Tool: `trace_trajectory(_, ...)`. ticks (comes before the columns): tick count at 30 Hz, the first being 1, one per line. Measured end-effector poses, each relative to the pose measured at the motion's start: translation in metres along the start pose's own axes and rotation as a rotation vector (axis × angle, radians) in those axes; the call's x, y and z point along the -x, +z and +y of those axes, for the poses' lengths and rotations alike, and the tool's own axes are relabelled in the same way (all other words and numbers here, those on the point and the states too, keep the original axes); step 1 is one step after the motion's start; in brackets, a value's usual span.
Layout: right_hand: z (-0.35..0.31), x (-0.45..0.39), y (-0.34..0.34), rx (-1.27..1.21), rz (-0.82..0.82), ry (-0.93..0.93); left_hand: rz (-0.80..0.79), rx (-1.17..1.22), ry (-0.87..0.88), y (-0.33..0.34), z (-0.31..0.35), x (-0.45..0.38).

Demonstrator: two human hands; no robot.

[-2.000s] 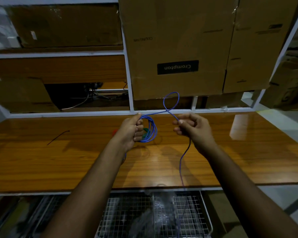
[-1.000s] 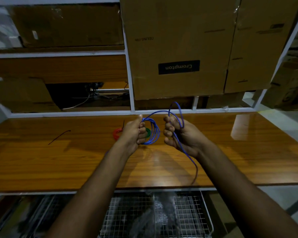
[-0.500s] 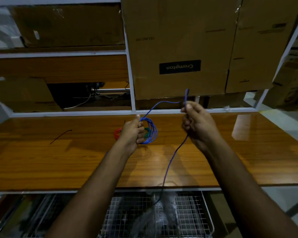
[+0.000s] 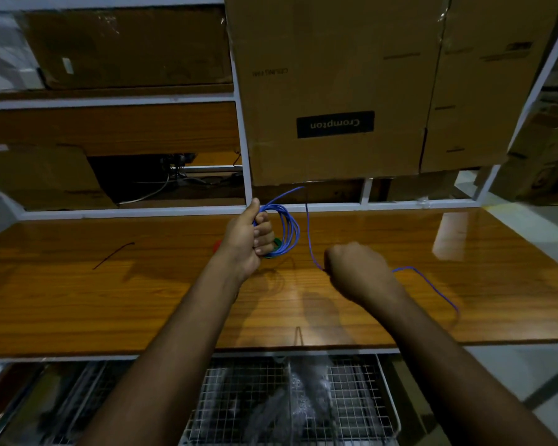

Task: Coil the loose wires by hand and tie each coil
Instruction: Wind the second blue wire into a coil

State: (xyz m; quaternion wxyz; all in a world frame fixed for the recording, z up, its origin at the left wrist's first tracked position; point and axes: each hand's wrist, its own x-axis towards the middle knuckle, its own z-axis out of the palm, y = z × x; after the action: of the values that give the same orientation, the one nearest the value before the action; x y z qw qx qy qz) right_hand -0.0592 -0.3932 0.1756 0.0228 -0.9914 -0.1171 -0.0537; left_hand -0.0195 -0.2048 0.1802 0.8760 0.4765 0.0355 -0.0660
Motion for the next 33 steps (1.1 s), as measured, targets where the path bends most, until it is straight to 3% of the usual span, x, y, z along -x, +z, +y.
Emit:
trace_trajectory(7,-0.017,0.014,-0.030,-0.146,-0.190,-0.486,0.014,-0.024,0.032,0.000,-0.003,0.003)
trace_trajectory(11,-0.014,0.007,-0.036,-0.340,-0.008,-0.722,-0.004,-0.035,0.031,-0.001,-0.003,0.005)
trace_trajectory(13,-0.015,0.004,-0.038,-0.503,0.078,-0.749,-0.031,-0.028,0.005,0.000,-0.003,0.007)
trace_trajectory(20,-0.012,-0.024,-0.028,-1.097,0.187,-0.313,-0.116,-0.019,-0.060,0.006,-0.004,0.016)
trace_trajectory(28,-0.012,-0.035,-0.026,-1.262,0.203,-0.088,-0.183,-0.014,-0.153,0.010,-0.006,0.020)
trace_trajectory(33,-0.008,-0.040,-0.028,-1.240,0.163,0.057,-0.283,0.009,-0.196,0.005,-0.004,0.020)
